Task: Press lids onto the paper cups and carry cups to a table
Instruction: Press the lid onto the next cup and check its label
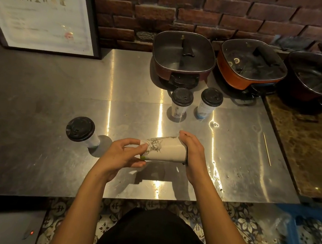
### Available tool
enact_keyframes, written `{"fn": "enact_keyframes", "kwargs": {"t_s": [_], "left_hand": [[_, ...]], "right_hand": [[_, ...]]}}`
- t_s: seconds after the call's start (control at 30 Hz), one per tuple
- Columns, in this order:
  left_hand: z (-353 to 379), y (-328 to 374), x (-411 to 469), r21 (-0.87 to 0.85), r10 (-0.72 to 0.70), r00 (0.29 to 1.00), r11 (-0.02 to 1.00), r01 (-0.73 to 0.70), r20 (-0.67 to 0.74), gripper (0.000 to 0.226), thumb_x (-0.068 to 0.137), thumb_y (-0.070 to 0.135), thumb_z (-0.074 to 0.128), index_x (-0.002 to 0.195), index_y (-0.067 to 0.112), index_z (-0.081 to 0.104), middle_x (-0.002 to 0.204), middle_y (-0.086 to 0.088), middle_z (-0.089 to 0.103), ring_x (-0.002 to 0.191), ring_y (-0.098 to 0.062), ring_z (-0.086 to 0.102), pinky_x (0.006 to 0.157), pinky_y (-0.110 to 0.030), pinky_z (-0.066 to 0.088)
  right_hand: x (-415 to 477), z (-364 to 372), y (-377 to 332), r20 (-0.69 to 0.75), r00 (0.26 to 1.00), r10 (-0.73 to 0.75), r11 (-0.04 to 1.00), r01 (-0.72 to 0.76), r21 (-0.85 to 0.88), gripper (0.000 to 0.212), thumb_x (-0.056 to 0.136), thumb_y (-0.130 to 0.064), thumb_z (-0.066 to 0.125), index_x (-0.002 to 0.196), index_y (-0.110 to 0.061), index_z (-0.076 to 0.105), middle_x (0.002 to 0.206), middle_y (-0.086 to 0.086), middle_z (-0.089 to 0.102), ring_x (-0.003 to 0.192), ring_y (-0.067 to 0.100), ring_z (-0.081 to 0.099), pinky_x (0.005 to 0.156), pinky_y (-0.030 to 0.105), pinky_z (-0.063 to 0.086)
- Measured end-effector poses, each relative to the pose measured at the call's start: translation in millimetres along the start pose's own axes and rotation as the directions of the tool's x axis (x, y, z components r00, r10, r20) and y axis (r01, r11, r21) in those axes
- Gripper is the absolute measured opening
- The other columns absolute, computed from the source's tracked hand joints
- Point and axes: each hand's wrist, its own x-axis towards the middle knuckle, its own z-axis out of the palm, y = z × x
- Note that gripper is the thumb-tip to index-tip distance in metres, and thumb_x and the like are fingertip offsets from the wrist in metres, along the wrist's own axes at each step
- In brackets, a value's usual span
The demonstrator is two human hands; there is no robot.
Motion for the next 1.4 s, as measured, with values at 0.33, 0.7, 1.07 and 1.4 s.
{"fn": "enact_keyframes", "kwargs": {"t_s": [0.33, 0.7, 1.07, 1.4], "left_hand": [[0.4, 1.9, -0.8, 0.026, -0.021, 1.0, 0.999, 0.022, -0.019, 0.062, 0.064, 0.048, 0.084, 0.116, 0.016, 0.071, 0.103, -0.011, 0.081, 0.086, -0.037, 0.079, 0.079, -0.043, 0.066], [0.2, 1.8, -2.4, 0.004, 0.004, 1.0, 1.0, -0.004, -0.007, 0.06, 0.065, 0.04, 0.084, 0.12, 0.02, 0.069, 0.106, -0.007, 0.08, 0.095, -0.028, 0.079, 0.077, -0.035, 0.066], [4.1, 1.9, -2.0, 0.026, 0.048, 0.999, 0.998, -0.048, 0.01, 0.051, 0.073, 0.023, 0.087, 0.119, 0.023, 0.065, 0.123, -0.007, 0.071, 0.112, -0.03, 0.072, 0.09, -0.042, 0.063], [18.6, 9.2, -6.1, 0.11, 0.205, 0.979, 0.973, -0.203, -0.011, 0.048, 0.073, 0.024, 0.089, 0.116, 0.03, 0.068, 0.124, 0.004, 0.07, 0.113, -0.027, 0.072, 0.093, -0.039, 0.062]], "right_hand": [[-0.4, -2.0, 2.9, 0.024, 0.999, 0.034, 0.999, -0.034, 0.038, 0.036, 0.075, -0.047, 0.069, 0.108, -0.032, 0.076, 0.111, 0.002, 0.073, 0.093, 0.016, 0.071, 0.057, 0.024, 0.054], [4.0, -5.1, 3.8, 0.046, 0.998, 0.037, 0.998, -0.039, 0.048, 0.034, 0.078, -0.046, 0.067, 0.107, -0.031, 0.075, 0.107, 0.005, 0.072, 0.094, 0.021, 0.071, 0.063, 0.029, 0.056], [6.1, -10.2, 2.6, 0.041, 0.999, 0.032, 0.999, -0.034, 0.042, 0.026, 0.076, -0.048, 0.068, 0.1, -0.039, 0.075, 0.113, -0.001, 0.07, 0.103, 0.022, 0.067, 0.066, 0.031, 0.054], [15.6, -20.3, 8.7, 0.055, 0.996, 0.072, 0.986, -0.079, 0.144, 0.037, 0.076, -0.045, 0.067, 0.108, -0.03, 0.076, 0.118, 0.008, 0.071, 0.104, 0.028, 0.068, 0.068, 0.035, 0.053]]}}
